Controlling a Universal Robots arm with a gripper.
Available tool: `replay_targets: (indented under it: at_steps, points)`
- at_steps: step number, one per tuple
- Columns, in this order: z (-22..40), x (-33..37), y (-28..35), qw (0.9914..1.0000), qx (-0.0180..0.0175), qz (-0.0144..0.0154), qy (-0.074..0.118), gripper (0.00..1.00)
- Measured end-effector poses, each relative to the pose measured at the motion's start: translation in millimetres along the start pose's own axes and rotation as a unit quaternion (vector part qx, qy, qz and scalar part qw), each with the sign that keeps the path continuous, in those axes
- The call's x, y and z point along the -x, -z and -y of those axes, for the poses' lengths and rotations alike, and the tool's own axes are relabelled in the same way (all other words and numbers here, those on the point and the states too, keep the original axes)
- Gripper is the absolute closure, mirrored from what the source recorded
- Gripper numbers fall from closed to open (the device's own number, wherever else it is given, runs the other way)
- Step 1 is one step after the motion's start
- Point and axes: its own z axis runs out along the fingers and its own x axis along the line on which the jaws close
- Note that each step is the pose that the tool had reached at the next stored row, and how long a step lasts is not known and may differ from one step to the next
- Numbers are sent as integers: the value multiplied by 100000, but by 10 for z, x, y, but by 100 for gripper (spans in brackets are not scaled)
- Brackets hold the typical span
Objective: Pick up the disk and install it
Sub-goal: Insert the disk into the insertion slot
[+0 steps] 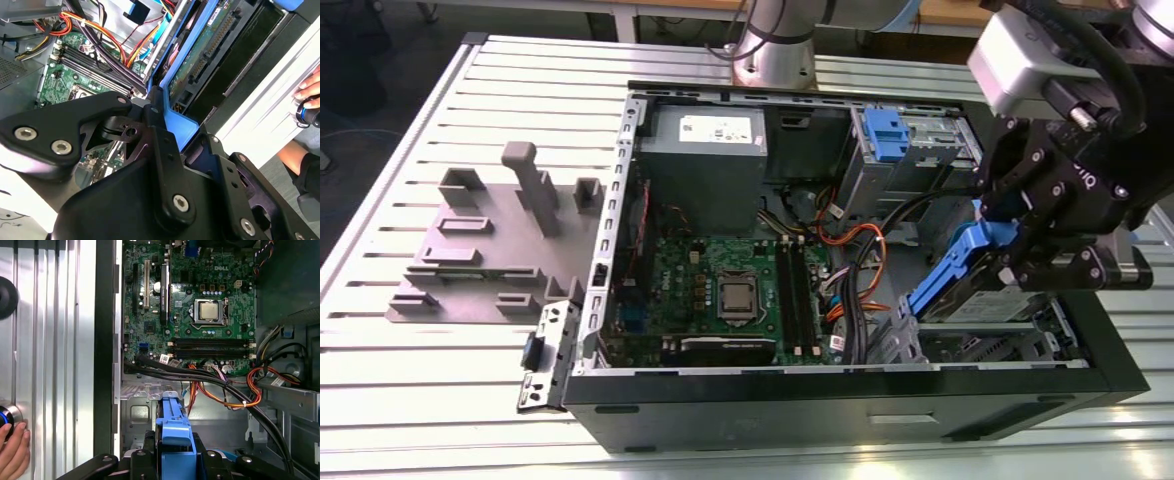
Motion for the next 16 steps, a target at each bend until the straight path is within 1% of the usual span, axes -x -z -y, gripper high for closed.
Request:
replay_targets:
  at_steps: [16]
  points:
    - [1,-1,-29,100000,-1,1,0,64]
